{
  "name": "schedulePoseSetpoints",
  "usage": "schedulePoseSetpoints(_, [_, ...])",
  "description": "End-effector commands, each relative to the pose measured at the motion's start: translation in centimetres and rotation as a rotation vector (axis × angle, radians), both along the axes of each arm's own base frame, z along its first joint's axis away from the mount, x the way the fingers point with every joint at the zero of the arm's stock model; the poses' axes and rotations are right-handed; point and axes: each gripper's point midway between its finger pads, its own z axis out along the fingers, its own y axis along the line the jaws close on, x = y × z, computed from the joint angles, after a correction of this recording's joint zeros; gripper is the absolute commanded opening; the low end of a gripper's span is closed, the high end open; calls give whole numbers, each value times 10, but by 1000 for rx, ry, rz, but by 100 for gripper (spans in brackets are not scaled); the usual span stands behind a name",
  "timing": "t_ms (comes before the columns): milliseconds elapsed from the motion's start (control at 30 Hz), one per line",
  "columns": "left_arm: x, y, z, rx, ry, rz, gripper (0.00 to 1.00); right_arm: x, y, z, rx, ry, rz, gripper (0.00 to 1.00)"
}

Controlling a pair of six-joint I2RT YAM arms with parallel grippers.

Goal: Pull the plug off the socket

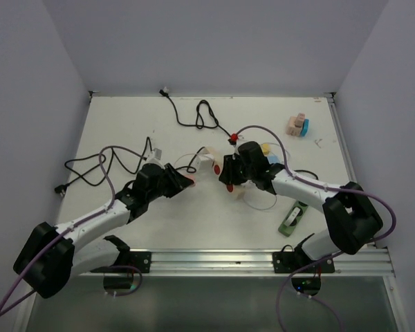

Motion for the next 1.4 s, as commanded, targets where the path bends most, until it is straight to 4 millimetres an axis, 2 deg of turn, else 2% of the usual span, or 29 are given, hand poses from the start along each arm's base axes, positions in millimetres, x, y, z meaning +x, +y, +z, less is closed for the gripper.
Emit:
schedulePoseSetpoints(0, [4, -16, -1, 15, -84, -128, 14, -10, 20, 33, 102, -98, 141, 0])
schedulePoseSetpoints(200, [-4, -12, -42, 99, -26, -176, 23, -26, 26, 33, 131, -99, 235, 0])
schedulePoseSetpoints(300, [-7, -10, -52, 129, -26, -205, 34, -31, 26, 29, 126, -91, 247, 0])
schedulePoseSetpoints(333, [-7, -11, -51, 133, -33, -214, 45, -32, 26, 27, 124, -88, 253, 0])
schedulePoseSetpoints(367, [-8, -10, -52, 150, -48, -232, 50, -34, 26, 26, 123, -83, 255, 0])
schedulePoseSetpoints(500, [-5, -10, -46, 181, -98, -259, 65, -38, 24, 24, 116, -73, 263, 0])
schedulePoseSetpoints(533, [-5, -9, -46, 188, -104, -265, 73, -38, 24, 24, 114, -74, 265, 0])
schedulePoseSetpoints(600, [-3, -10, -39, 206, -145, -288, 79, -41, 24, 23, 107, -66, 273, 0])
schedulePoseSetpoints(633, [-4, -9, -38, 229, -160, -312, 86, -41, 24, 25, 105, -71, 277, 0])
schedulePoseSetpoints(767, [-3, -4, -15, 295, -250, -354, 98, -46, 22, 28, 74, -70, 294, 0])
schedulePoseSetpoints(967, [1, 5, 26, 407, -393, -369, 97, -53, 23, 40, 60, -86, 325, 0])
schedulePoseSetpoints(1100, [2, -8, 45, 405, -451, -390, 92, -57, 27, 45, 61, -82, 344, 0])
schedulePoseSetpoints(1133, [-1, -14, 45, 412, -456, -409, 92, -56, 28, 48, 60, -87, 345, 0])
schedulePoseSetpoints(1233, [-1, -15, 27, 476, -390, -433, 93, -55, 28, 53, 61, -97, 341, 0])
schedulePoseSetpoints(1367, [-2, -17, 25, 481, -402, -445, 95, -56, 27, 54, 56, -101, 340, 0])
